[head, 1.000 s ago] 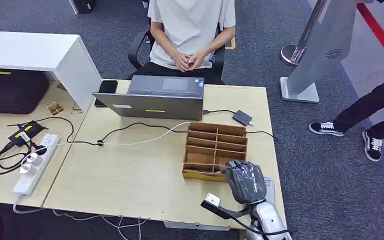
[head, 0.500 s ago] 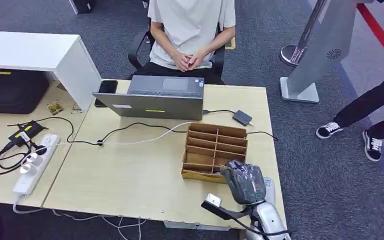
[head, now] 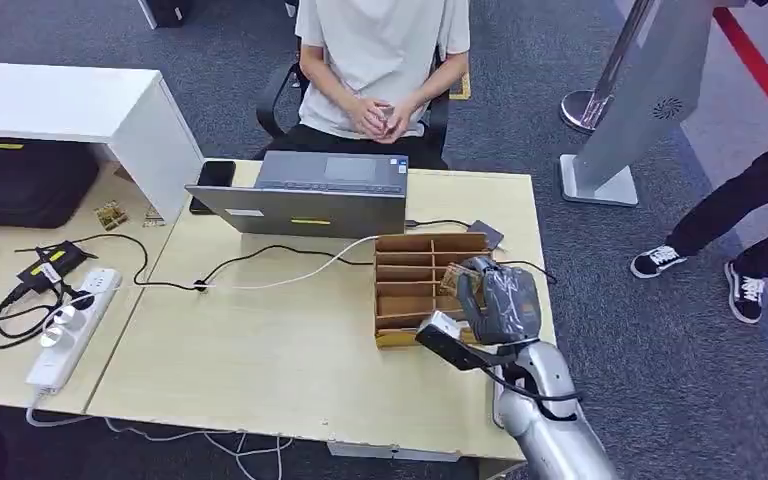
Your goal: Pass the card to the sensor for recognition and then transmit it.
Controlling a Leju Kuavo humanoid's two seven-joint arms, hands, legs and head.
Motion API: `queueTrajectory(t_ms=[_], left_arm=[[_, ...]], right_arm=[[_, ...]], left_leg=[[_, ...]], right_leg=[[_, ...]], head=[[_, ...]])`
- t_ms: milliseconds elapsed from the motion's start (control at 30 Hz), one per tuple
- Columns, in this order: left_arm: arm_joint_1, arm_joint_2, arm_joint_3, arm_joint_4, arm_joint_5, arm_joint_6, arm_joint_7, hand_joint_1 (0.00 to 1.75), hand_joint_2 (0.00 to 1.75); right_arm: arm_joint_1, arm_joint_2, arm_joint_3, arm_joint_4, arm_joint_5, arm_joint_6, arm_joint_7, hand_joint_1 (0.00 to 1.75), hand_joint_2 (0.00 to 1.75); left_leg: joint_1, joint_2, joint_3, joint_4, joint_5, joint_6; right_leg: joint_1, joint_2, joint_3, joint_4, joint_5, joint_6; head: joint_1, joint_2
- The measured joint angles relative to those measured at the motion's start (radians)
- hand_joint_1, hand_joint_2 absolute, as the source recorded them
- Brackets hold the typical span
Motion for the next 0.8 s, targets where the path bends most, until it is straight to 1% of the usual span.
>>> queueTrajectory(t_ms=[133,200,300,367,467,567,700,767,800], left_arm=[[0.000,0.000,-0.003,0.000,-0.006,-0.006,0.000,0.00,1.75],[0.000,0.001,-0.006,0.000,-0.009,-0.008,0.000,0.00,1.75],[-0.002,0.001,-0.010,0.000,-0.018,-0.016,0.003,0.00,1.75],[-0.003,0.001,-0.015,0.000,-0.023,-0.018,0.006,0.00,1.75],[-0.010,0.001,-0.024,0.000,-0.038,-0.022,0.014,0.00,1.75],[-0.017,-0.002,-0.038,0.000,-0.056,-0.023,0.025,0.00,1.75],[-0.030,-0.005,-0.060,0.000,-0.087,-0.028,0.043,0.00,1.75],[-0.037,-0.008,-0.072,0.000,-0.099,-0.033,0.044,0.00,1.75],[-0.040,-0.009,-0.077,0.000,-0.104,-0.036,0.048,0.00,1.75]], right_arm=[[-0.020,-0.014,0.022,-0.011,-0.036,0.007,0.001,1.75,1.75],[-0.052,-0.025,0.033,-0.021,-0.058,0.044,0.011,1.75,1.75],[-0.124,-0.035,0.042,-0.036,-0.101,0.128,0.030,1.75,1.75],[-0.175,-0.036,0.047,-0.037,-0.112,0.158,0.045,1.75,1.75],[-0.250,-0.034,0.065,-0.021,-0.057,0.130,0.097,1.75,1.75],[-0.307,-0.021,0.076,0.023,0.012,0.066,0.150,1.75,1.75],[-0.400,0.008,0.085,0.156,0.153,-0.039,0.238,1.75,1.75],[-0.448,0.024,0.086,0.234,0.200,-0.075,0.262,1.75,1.75],[-0.466,0.032,0.086,0.269,0.222,-0.082,0.274,1.75,1.75]], left_leg=[[0.000,0.000,0.000,0.000,0.000,0.000],[0.000,0.000,0.000,0.000,0.000,0.000],[0.000,0.000,0.000,0.000,0.001,-0.001],[0.000,0.000,0.000,0.000,0.002,0.000],[0.000,0.000,0.000,0.000,0.002,0.000],[0.000,0.000,0.000,0.000,0.003,-0.001],[0.000,0.000,0.000,0.000,0.003,0.000],[0.000,0.000,0.000,0.000,0.003,-0.001],[0.000,0.000,0.000,0.000,0.003,-0.001]], right_leg=[[0.000,0.000,0.000,0.000,0.000,0.000],[0.000,0.001,0.000,0.000,0.000,0.000],[0.000,0.001,0.000,0.000,0.001,0.000],[0.000,0.001,0.000,0.001,0.002,0.000],[0.000,0.000,0.000,0.001,0.002,0.000],[0.000,0.000,0.000,0.001,0.003,0.000],[0.000,0.000,0.000,0.001,0.003,-0.001],[0.000,0.000,0.000,0.001,0.003,-0.001],[0.000,0.000,0.000,0.001,0.003,-0.001]], head=[[0.000,0.000],[0.000,0.000],[0.000,0.000],[0.000,0.000],[0.000,0.000],[0.000,0.000],[0.000,0.000],[0.000,0.000],[0.000,0.000]])
